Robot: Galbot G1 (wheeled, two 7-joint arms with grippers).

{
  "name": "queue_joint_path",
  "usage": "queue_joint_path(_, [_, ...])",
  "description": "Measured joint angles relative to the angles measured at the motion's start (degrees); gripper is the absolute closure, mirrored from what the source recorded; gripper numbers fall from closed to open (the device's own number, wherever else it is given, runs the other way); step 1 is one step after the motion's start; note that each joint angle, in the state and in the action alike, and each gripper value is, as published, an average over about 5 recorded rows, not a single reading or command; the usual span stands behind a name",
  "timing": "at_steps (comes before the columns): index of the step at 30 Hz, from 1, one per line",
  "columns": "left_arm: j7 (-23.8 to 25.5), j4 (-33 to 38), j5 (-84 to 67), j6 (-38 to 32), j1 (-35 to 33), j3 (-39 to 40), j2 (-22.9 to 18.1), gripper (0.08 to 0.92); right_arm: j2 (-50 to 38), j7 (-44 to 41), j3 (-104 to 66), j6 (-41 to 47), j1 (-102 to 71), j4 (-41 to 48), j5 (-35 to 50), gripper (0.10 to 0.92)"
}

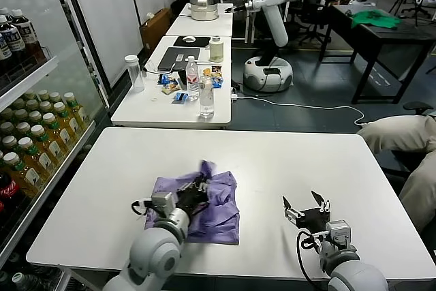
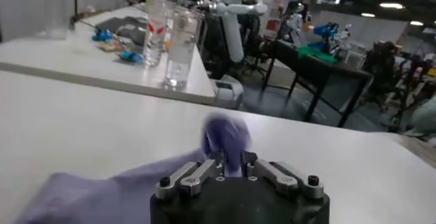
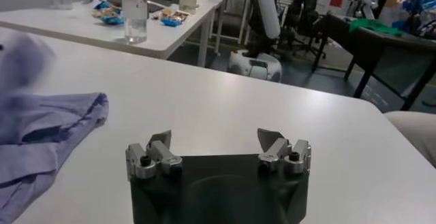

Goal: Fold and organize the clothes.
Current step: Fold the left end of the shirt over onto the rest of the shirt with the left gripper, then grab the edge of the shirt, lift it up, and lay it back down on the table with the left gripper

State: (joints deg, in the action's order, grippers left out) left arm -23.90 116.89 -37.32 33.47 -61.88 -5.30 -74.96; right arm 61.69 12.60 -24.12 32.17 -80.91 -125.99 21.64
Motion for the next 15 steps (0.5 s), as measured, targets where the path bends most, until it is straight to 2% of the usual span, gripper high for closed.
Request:
queue_joint_path(7, [-0.8, 0.9, -0.3, -0.1, 0.3, -0.4, 0.3, 0.467, 0.2, -0.2, 0.2, 0.0, 0.1, 0.1, -0.3, 0.203])
queue_joint_path(15, [-0.2, -0.9, 1.1, -0.2, -4.4, -8.2, 6.6, 0.245, 0.5, -0.3, 0.5, -0.2, 0.8, 0.8, -0.5, 0.203])
